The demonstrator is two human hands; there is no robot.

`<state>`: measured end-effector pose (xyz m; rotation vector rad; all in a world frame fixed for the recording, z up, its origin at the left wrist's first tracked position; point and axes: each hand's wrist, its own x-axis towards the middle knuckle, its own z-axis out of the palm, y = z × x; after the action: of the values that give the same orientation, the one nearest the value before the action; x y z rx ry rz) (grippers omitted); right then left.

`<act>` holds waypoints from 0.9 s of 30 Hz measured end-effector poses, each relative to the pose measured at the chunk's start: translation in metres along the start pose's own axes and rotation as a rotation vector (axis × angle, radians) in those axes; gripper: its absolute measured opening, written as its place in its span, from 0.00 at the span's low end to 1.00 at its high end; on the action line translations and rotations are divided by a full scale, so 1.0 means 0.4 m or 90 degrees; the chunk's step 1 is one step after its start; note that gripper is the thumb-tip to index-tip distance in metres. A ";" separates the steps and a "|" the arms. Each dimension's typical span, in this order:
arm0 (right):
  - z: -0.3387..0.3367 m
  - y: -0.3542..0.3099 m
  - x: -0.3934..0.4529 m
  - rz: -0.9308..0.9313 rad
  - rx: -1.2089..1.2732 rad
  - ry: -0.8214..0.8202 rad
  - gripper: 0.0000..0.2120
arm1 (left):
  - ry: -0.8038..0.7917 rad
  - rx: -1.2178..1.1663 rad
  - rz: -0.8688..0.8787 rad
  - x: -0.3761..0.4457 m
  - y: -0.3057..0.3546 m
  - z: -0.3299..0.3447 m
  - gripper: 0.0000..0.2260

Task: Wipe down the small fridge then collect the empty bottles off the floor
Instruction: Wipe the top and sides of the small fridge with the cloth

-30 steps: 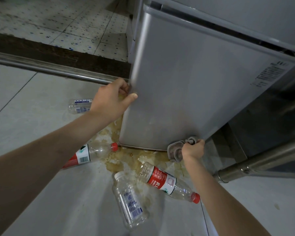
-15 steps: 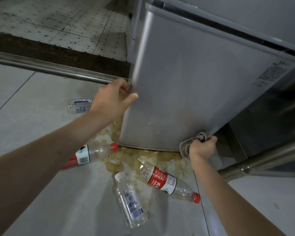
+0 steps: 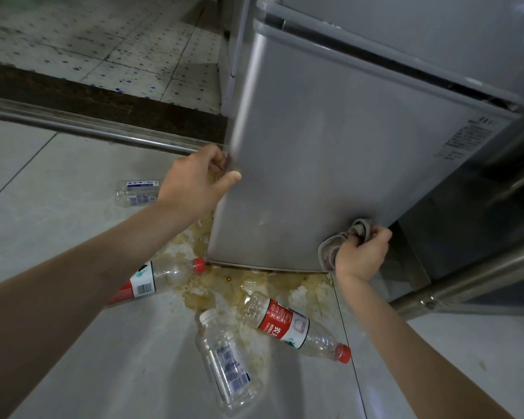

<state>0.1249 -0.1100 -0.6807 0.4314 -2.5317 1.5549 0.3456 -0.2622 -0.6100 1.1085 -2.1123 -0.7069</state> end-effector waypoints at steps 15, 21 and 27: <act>-0.046 -0.027 0.003 -0.095 -0.024 -0.077 0.11 | -0.002 0.002 -0.009 -0.003 0.009 -0.003 0.09; -0.045 -0.007 -0.022 -0.118 -0.081 -0.164 0.10 | 0.000 0.003 -0.006 -0.001 0.008 -0.004 0.08; -0.025 0.010 -0.068 -0.055 -0.092 -0.215 0.09 | -0.001 0.000 -0.018 0.000 0.003 0.001 0.09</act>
<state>0.1492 -0.0948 -0.6868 0.8334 -2.8025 1.3540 0.3447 -0.2616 -0.6094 1.1397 -2.1016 -0.7200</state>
